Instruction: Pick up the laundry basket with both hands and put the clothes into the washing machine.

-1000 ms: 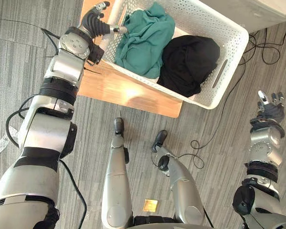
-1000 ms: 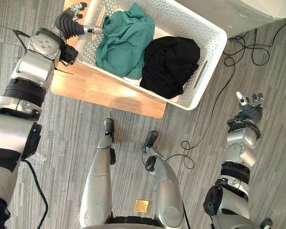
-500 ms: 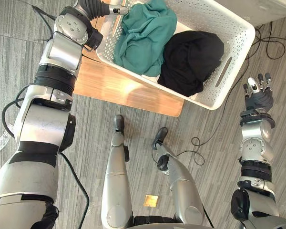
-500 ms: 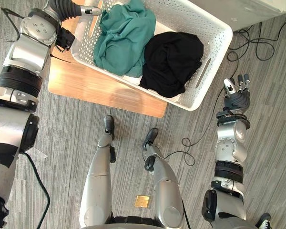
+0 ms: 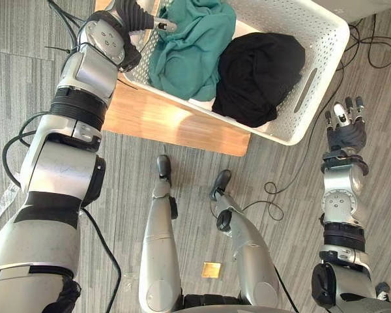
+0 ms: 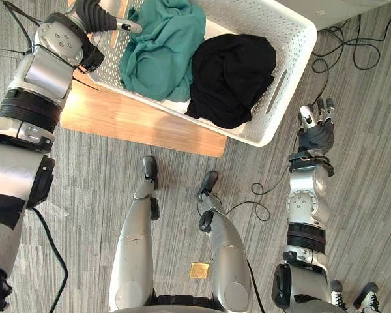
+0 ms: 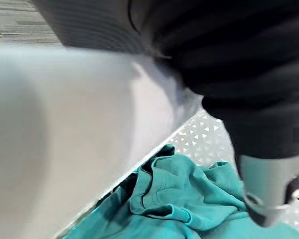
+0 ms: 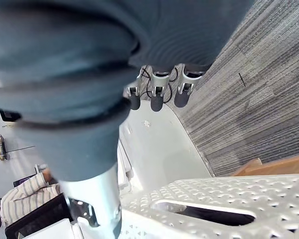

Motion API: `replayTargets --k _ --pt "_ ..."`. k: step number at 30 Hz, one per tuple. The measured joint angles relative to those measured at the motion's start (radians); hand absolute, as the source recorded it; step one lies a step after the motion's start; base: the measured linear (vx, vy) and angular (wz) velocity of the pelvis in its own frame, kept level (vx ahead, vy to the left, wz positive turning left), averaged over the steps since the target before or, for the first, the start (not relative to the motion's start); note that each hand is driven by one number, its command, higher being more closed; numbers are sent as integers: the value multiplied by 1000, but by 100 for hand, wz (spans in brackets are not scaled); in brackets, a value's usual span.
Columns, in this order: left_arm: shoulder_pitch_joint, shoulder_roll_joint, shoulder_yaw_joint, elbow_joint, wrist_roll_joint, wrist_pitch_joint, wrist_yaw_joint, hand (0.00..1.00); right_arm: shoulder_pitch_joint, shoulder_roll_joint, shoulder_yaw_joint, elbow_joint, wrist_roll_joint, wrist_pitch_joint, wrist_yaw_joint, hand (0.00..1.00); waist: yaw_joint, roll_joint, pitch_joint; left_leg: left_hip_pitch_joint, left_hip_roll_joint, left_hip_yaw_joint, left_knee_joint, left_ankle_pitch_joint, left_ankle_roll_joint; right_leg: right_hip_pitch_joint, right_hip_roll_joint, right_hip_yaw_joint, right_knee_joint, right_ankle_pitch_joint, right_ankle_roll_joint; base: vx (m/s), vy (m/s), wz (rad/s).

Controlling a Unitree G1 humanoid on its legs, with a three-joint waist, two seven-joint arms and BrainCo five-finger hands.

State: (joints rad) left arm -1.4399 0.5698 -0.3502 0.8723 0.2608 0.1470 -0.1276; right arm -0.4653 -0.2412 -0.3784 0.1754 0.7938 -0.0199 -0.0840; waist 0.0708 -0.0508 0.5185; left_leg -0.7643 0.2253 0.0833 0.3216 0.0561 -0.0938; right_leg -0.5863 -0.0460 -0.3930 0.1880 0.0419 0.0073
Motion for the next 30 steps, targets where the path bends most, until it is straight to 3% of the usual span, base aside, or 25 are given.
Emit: replayTargets --k 9,13,23,27,30 --pt "0 -5 8 0 8 8 13 0 -97 -7 47 -12 53 -5 11 0 2 4 0 0 1 5 -3 0 0 -6 0 6 1 1 -1 44 -4 -2" --pt "1 -10 9 0 6 9 26 0 -186 -64 99 1 23 8 19 0 4 11 1 0 0 4 -5 0 0 -8 0 6 1 2 -2 45 -2 0" --pt "1 0 7 8 -14 24 21 0 -356 -166 186 176 -64 106 23 0 3 18 -1 -1 4 -2 -12 5 6 -2 10 -6 -14 11 -11 41 -5 0" --pt "-7 35 -27 7 -13 17 -3 0 -350 -182 221 169 -86 120 24 0 0 19 -1 -2 4 -6 -33 19 6 1 15 -15 -34 25 -9 39 -6 4" --pt "-6 52 -37 0 -13 12 -12 0 -260 -204 236 67 -87 138 24 0 3 19 -1 -5 4 -9 -35 19 5 1 16 -17 -37 25 -9 44 2 4"
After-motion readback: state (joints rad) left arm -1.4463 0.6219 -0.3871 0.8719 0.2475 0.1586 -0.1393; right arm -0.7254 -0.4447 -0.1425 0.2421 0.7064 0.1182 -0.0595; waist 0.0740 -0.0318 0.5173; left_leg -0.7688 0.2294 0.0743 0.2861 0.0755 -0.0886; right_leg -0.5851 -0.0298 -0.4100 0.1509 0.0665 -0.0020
